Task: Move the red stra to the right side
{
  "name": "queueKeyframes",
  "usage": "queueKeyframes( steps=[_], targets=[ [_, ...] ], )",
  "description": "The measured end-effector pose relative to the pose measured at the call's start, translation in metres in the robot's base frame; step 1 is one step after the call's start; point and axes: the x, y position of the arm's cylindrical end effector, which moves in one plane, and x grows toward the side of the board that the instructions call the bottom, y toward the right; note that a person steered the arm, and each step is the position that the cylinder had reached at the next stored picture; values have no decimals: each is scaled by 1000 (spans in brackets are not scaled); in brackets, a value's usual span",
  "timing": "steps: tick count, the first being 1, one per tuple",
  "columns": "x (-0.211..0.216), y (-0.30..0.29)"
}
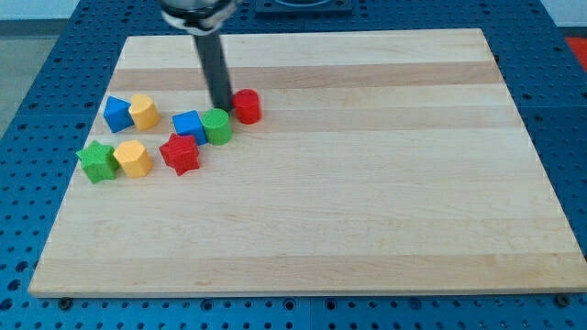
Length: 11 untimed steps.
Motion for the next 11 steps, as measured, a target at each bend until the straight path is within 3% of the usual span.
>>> queueKeyframes(
  steps=[3, 4, 5, 6, 7, 8, 9, 10, 11],
  targets=[
    [87, 132],
    [137, 96],
    [158, 7],
    [151, -71],
    [142, -106],
    [110, -107],
    [88, -66],
    [88, 13],
    [89, 35]
  ],
)
